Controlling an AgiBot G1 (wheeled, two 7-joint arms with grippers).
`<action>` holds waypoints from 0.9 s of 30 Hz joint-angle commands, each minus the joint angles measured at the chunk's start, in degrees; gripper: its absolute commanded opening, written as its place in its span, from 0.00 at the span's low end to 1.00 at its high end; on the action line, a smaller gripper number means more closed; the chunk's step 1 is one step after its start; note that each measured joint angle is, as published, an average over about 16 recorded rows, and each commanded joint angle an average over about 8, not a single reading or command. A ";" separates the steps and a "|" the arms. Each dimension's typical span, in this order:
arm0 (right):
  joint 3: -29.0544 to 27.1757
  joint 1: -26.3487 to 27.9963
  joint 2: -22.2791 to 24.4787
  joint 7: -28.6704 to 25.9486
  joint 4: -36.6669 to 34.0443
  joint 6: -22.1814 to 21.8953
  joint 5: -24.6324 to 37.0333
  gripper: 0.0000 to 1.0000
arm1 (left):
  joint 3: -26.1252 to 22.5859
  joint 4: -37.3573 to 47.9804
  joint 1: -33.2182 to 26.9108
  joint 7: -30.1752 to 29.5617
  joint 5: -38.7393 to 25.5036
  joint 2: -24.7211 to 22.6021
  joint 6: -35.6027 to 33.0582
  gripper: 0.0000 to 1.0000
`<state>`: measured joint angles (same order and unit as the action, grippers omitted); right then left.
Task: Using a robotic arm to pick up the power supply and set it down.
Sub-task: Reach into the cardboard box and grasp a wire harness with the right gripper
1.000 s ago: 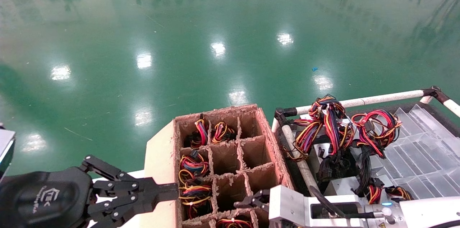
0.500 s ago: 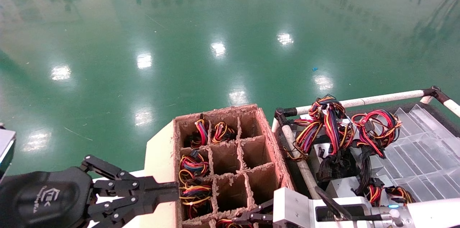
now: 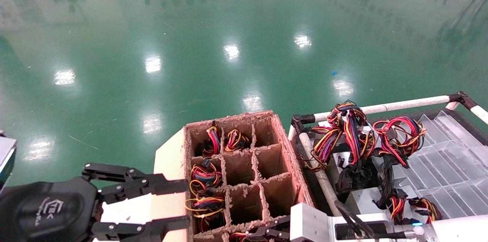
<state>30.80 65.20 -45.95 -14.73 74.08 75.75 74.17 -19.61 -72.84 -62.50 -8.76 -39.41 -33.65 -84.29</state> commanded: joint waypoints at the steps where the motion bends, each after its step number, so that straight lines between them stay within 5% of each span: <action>1: 0.20 -0.01 0.00 -0.08 -0.11 0.14 0.26 0.78 | 0.00 0.00 0.00 0.00 0.00 0.00 0.00 1.00; 6: 0.48 0.50 -0.23 0.01 -0.72 0.34 0.87 0.20 | -0.01 0.00 0.00 0.00 0.00 0.00 0.00 1.00; 9: 0.56 0.81 -0.40 0.36 -1.10 0.28 1.25 0.03 | -0.01 0.00 0.00 0.01 0.01 0.00 0.00 1.00; 27: 2.10 4.00 -1.69 1.77 -3.53 2.55 3.91 0.00 | -0.03 0.00 -0.01 0.01 0.02 0.01 0.01 1.00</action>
<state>32.88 69.12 -47.53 -12.95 70.62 78.32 78.04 -19.64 -72.84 -62.50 -8.75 -39.39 -33.64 -84.28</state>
